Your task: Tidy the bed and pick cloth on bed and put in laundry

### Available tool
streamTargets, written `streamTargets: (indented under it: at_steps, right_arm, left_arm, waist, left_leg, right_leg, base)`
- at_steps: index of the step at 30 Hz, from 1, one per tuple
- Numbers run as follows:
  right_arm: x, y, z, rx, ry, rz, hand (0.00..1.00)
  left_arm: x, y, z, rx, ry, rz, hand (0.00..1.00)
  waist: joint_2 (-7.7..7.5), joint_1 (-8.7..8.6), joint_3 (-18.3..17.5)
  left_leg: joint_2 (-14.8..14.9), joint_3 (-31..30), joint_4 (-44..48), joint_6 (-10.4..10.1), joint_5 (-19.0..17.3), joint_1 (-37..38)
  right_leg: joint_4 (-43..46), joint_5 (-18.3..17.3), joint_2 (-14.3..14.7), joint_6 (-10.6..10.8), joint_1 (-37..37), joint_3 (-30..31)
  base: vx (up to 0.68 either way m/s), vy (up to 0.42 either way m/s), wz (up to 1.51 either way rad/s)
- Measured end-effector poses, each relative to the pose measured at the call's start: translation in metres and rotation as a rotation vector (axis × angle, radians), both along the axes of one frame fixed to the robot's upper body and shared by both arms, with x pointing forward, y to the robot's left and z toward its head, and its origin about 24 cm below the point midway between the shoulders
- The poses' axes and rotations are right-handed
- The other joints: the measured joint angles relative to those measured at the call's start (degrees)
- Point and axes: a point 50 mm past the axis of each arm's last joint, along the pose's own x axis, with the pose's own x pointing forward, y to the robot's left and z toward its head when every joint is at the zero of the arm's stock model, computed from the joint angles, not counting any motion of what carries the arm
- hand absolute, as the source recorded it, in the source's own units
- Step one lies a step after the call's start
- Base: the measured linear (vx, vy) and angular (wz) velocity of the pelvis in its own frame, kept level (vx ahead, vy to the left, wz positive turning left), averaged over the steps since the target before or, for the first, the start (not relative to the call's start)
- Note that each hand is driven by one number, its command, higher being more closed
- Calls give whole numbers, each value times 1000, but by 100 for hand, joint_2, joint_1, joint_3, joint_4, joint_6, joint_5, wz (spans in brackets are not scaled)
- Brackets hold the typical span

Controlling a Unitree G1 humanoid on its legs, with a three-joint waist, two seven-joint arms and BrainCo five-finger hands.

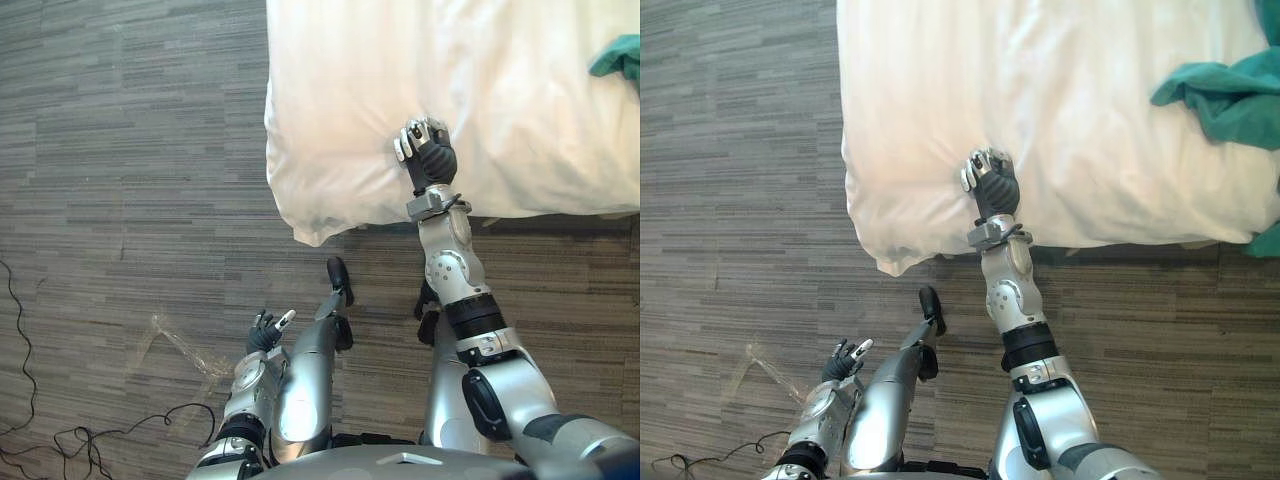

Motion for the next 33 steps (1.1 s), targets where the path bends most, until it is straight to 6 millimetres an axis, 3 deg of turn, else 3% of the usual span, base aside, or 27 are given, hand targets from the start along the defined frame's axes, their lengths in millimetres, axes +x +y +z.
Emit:
streamTargets:
  at_steps: [4, 7, 8, 9, 10, 11, 12, 15, 17, 19, 21, 23, 24, 26, 30, 32, 33]
  right_arm:
    - [-15, -20, -39, 151, 123, -102, 100]
    - [-50, -82, -148, 285, 596, -376, 100]
    - [-73, -98, -176, 313, 717, -456, 100]
    - [-108, -117, -207, 333, 852, -546, 100]
    - [-115, -119, -212, 332, 875, -559, 100]
    - [-139, -124, -229, 323, 954, -589, 100]
    - [-161, -127, -242, 311, 1025, -603, 0]
    - [-196, -119, -265, 251, 1178, -577, 0]
    - [-201, -109, -270, 166, 1230, -507, 0]
    - [-200, -102, -273, 69, 1261, -443, 0]
    - [-201, -96, -275, -19, 1288, -387, 0]
    - [-203, -95, -279, -140, 1322, -319, 0]
    - [-204, -96, -280, -165, 1332, -310, 0]
    - [-210, -95, -284, -243, 1368, -273, 0]
    - [-227, -84, -293, -263, 1437, -220, 0]
    - [-233, -85, -294, -257, 1454, -225, 0]
    - [-235, -86, -295, -261, 1463, -226, 0]
  left_arm:
    - [-3, 9, -1, -13, -1, 53, 0]
    - [-4, 12, -1, -23, 3, 59, 0]
    - [-5, 13, -2, -25, 6, 65, 0]
    - [-10, 16, -5, -29, 22, 75, 0]
    - [-12, 16, -6, -28, 30, 76, 0]
    - [-19, 19, -10, -14, 55, 75, 0]
    - [-26, 24, -12, 10, 77, 62, 0]
    - [-44, 28, -20, 44, 137, 9, 0]
    - [-56, 29, -25, 54, 172, -7, 0]
    - [-66, 27, -29, 53, 198, -22, 0]
    - [-71, 24, -33, 50, 227, -37, 0]
    - [-84, 15, -39, 23, 262, -42, 0]
    - [-86, 13, -40, 16, 271, -43, 0]
    - [-90, 7, -44, 9, 298, -61, 0]
    - [-93, 8, -46, 15, 327, -69, 0]
    - [-95, 7, -47, 21, 347, -71, 0]
    - [-99, 6, -49, 15, 366, -70, 0]
  waist:
    - [-242, -31, -2]
    - [-409, -64, 6]
    - [-423, -85, 13]
    - [-441, -192, 10]
    - [-441, -217, 9]
    - [-492, -338, -19]
    - [-578, -352, -93]
    - [-708, -353, -628]
    - [-731, -314, -900]
    - [-658, -313, -1123]
    - [-617, -260, -1282]
    - [-443, -94, -1456]
    - [-394, -92, -1519]
    - [-375, -177, -1720]
    - [-615, -210, -1915]
    - [-618, -235, -1940]
    - [-518, -236, -1994]
  left_leg:
    - [66, 154, 312, 76, -284, 86]
    - [53, 227, 390, 93, -494, 271]
    - [43, 254, 381, 91, -544, 329]
    - [31, 311, 368, 82, -620, 462]
    - [32, 314, 371, 75, -641, 502]
    - [56, 401, 373, 49, -719, 714]
    - [142, 577, 422, 27, -799, 962]
    - [368, 999, 473, -156, -1013, 1480]
    - [543, 1279, 544, -295, -1186, 1866]
    - [691, 1364, 836, -390, -1399, 2090]
    - [781, 610, 1343, -359, -1562, 2049]
    - [726, -1064, 1720, -419, -2010, 2040]
    - [697, -1337, 1661, -472, -2093, 2069]
    - [569, -1371, 1156, -576, -2191, 2374]
    - [221, -908, 544, -464, -2117, 2852]
    - [101, -693, 428, -405, -2081, 3033]
    - [113, -495, 378, -370, -2060, 3056]
  right_leg:
    - [-310, 192, 69, 30, 255, 150]
    - [-601, 302, 83, 51, 596, 183]
    - [-661, 315, 81, 70, 675, 205]
    - [-748, 355, 88, 128, 810, 241]
    - [-773, 356, 92, 129, 861, 240]
    - [-849, 358, 123, 132, 1038, 267]
    - [-966, 368, 207, 122, 1250, 407]
    - [-1185, 359, 460, 103, 1596, 686]
    - [-1227, 353, 642, 65, 1797, 848]
    - [-1250, 328, 822, 21, 1969, 1098]
    - [-1270, 326, 965, 4, 2066, 1439]
    - [-1265, 327, 1230, 4, 2083, 1884]
    - [-1256, 333, 1282, 19, 2058, 1963]
    - [-1288, 395, 1266, 132, 1995, 2109]
    - [-1349, 538, 1001, 359, 2005, 2475]
    - [-1442, 668, 953, 424, 2069, 2624]
    - [-1591, 884, 916, 357, 2049, 2455]
  base:
    - [95, 45, -23]
    - [135, 77, -13]
    - [150, 66, -19]
    - [157, 56, -16]
    - [177, 40, -27]
    - [186, 13, -49]
    - [183, 9, -66]
    - [198, -23, -80]
    - [192, -48, -94]
    - [168, -53, -94]
    - [102, -48, -87]
    - [41, 57, -118]
    - [3, 130, -93]
    - [-13, 150, -38]
    - [-61, 129, -31]
    - [-77, 89, -52]
    - [-82, 63, -57]
